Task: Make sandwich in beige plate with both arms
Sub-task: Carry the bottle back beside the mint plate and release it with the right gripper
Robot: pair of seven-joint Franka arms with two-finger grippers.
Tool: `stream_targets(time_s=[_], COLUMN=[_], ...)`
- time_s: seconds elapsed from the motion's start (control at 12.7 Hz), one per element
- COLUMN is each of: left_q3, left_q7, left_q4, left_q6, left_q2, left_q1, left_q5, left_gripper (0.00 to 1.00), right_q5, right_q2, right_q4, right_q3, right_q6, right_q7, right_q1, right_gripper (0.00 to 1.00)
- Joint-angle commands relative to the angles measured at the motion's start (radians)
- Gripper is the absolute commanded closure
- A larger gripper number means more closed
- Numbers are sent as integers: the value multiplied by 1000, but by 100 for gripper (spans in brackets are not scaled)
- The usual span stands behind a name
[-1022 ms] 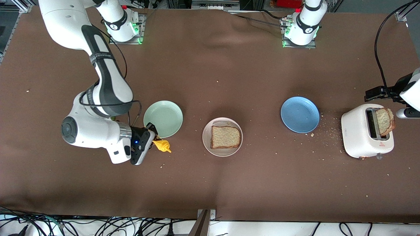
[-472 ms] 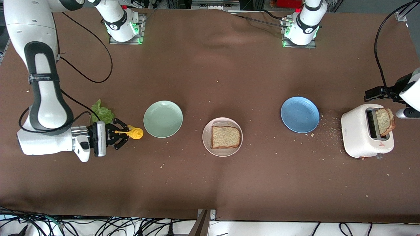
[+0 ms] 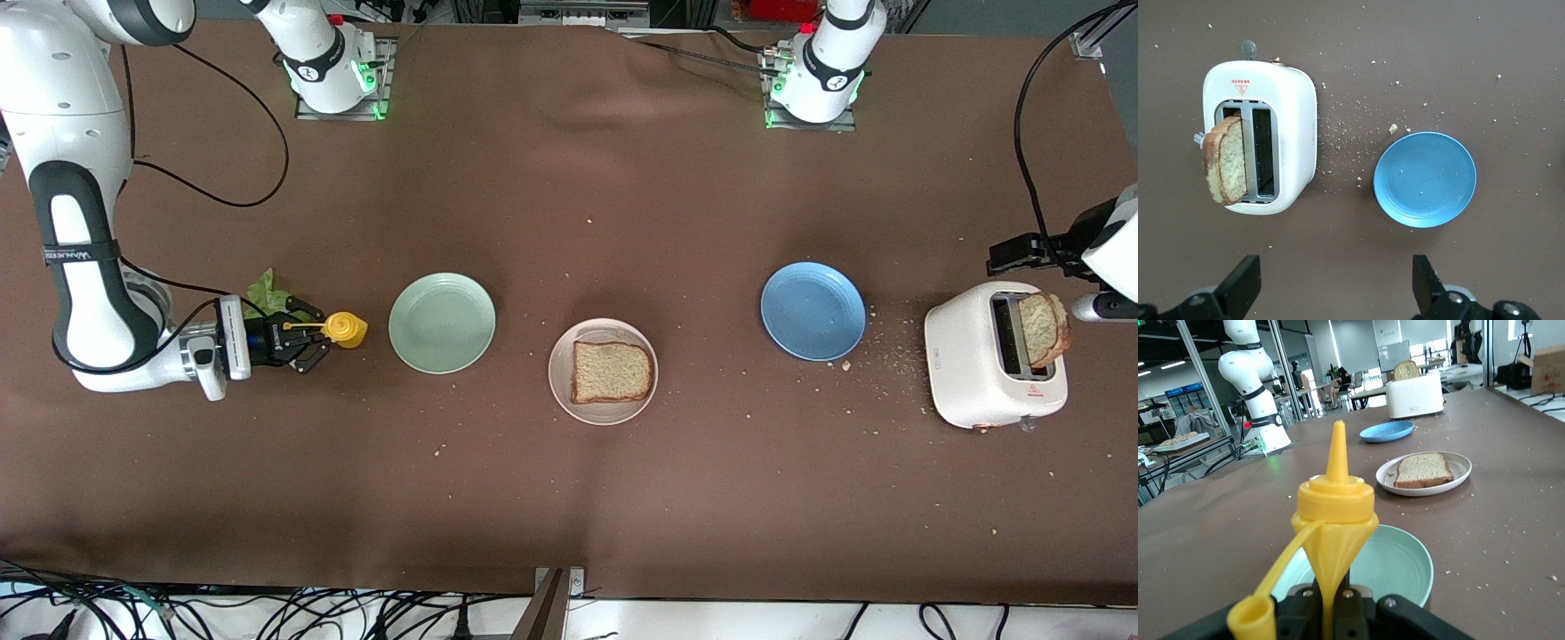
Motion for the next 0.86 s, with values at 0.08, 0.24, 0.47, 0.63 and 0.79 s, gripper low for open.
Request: stream_targets(time_s=[0.08,0.24,0.47,0.63,0.79], left_q3=[-2,-2,-2,-2,-2], left_q7=[-6,-8,-8,-11,-5], left_q4=[-5,-5,-5,-5,-5], left_q6=[7,7,9,7,7], left_q2=[-6,-6,-6,-6,-6], left_q1=[-3,-3,-3,-5,-3], left_q5=[23,22,22,22,20], left_gripper=[0,0,0,0,0], right_q5=[48,47,48,42,13], right_q2=[61,96,112,107,82], right_q4=[-17,-17,-16,-13,-3], right_q3=[20,20,20,19,-3], right_q6=[-45,-57,-64,-71,-73], right_q7=[-134,-190,-191,-154,-106], right_q1=[-50,-58,-62,-64,-65], right_gripper=[100,100,94,30,0])
